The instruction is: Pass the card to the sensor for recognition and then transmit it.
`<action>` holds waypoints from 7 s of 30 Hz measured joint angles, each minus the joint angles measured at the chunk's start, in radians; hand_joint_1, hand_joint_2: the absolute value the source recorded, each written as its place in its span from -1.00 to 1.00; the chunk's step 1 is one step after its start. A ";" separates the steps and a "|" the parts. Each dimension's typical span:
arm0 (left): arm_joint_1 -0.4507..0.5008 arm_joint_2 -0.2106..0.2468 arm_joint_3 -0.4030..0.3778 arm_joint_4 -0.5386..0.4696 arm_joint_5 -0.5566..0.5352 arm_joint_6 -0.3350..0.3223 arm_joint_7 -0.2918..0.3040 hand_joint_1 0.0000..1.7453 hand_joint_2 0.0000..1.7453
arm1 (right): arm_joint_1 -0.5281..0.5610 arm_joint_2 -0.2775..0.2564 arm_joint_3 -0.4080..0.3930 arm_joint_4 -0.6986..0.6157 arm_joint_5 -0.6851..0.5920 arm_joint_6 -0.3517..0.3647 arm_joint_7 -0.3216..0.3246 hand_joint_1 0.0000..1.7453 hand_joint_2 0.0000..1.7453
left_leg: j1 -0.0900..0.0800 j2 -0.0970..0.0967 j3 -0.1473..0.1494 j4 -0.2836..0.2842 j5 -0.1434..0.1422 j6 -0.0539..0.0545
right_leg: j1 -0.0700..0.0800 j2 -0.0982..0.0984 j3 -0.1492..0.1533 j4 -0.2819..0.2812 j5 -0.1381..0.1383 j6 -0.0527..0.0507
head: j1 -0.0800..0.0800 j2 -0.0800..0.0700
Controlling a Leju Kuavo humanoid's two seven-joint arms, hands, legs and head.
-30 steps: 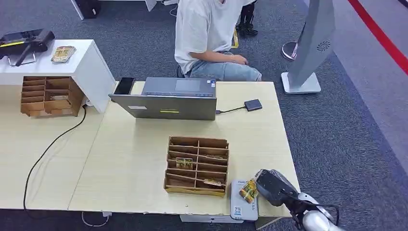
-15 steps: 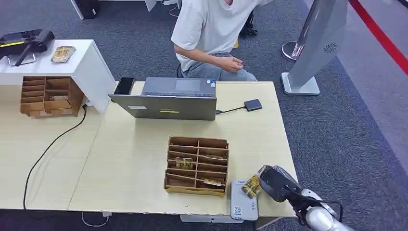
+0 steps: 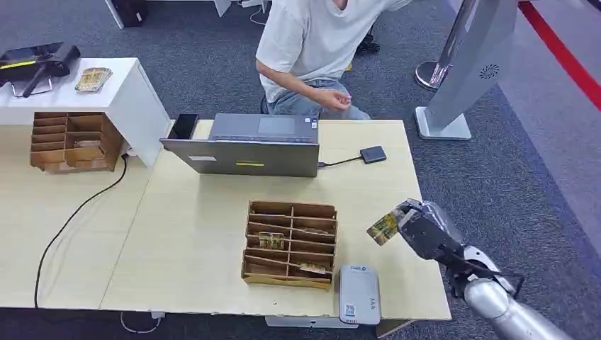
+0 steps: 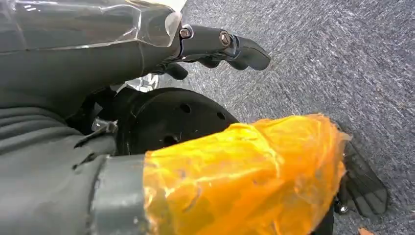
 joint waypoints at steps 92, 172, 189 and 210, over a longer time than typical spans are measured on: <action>0.000 0.002 0.000 0.002 0.000 0.000 -0.005 -1.00 -1.00 | -0.144 0.396 -0.078 0.169 0.315 -0.318 -0.105 -1.00 1.00 | 0.000 0.000 0.002 0.000 0.001 0.000 | 0.000 0.000 0.000 0.000 0.000 0.000 | 0.000 0.000; 0.001 -0.002 0.029 0.010 0.000 0.000 -0.002 -1.00 -1.00 | 0.028 0.275 0.142 0.049 0.845 -0.230 0.038 -1.00 1.00 | 0.000 0.000 0.001 0.000 0.001 0.000 | 0.000 0.000 0.000 0.000 0.000 0.000 | 0.000 0.000; 0.001 -0.002 0.028 0.010 0.000 0.000 0.004 -1.00 -1.00 | -0.035 0.277 0.204 0.089 0.778 -0.175 0.037 -0.98 1.00 | 0.000 0.000 0.000 0.000 0.001 0.000 | 0.000 0.000 0.000 0.000 0.000 0.000 | 0.000 0.000; 0.001 -0.001 0.028 0.010 0.000 0.000 0.010 -1.00 -1.00 | -0.087 0.299 0.260 0.143 0.748 -0.164 0.041 -0.58 1.00 | 0.000 0.000 0.000 0.000 0.001 0.000 | 0.000 0.000 0.000 0.000 0.000 0.000 | 0.000 0.000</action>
